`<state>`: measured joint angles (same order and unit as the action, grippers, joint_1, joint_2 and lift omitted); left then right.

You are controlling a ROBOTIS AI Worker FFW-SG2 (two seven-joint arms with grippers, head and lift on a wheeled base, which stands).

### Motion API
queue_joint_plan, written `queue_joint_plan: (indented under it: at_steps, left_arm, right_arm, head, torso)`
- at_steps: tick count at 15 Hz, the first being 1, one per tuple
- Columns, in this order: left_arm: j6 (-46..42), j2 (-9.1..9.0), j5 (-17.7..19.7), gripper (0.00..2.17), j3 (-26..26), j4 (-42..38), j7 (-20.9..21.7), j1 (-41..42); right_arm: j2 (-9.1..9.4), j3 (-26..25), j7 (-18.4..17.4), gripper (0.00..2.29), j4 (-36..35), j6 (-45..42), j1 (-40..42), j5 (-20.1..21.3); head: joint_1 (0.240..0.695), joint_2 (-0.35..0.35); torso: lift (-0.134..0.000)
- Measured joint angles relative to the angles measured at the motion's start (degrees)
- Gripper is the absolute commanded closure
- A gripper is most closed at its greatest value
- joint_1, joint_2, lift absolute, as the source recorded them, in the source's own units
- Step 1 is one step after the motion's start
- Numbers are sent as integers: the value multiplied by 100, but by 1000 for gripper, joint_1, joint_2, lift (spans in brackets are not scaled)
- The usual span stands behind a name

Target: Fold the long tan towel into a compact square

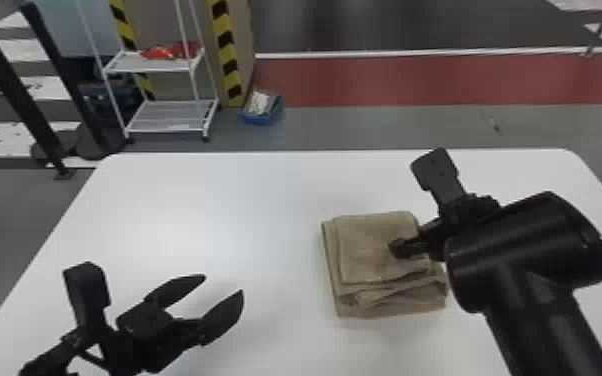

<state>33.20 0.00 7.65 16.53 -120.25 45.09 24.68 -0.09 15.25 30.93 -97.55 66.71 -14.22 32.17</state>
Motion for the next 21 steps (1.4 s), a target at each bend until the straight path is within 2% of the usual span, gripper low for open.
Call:
queue_joint_plan:
  at_steps: [7,15,16,18,21]
  left_arm:
    - [-52,0,0,80,23,89,3,-59]
    - [-56,0,9,80,26,177,34,-130]
    - [-57,0,9,80,31,187,39,-133]
    - [-57,0,14,80,61,202,66,-138]
    - [-55,0,30,80,91,204,90,-131]
  right_arm:
    - [0,-187,71,80,-180,318,-68,73]
    - [0,-164,193,80,157,405,-177,430]
    - [0,-193,195,80,145,403,-172,403]
    - [0,-384,178,83,-142,368,-119,93]
    - [7,-553,-4,83,-370,295,-141,-149]
  head:
    - [695,50]
    - [695,32]
    - [695,31]
    - [695,33]
    - [695,35]
  torso:
    - [-124]
    - [-124]
    - [-124]
    - [-124]
    - [-124]
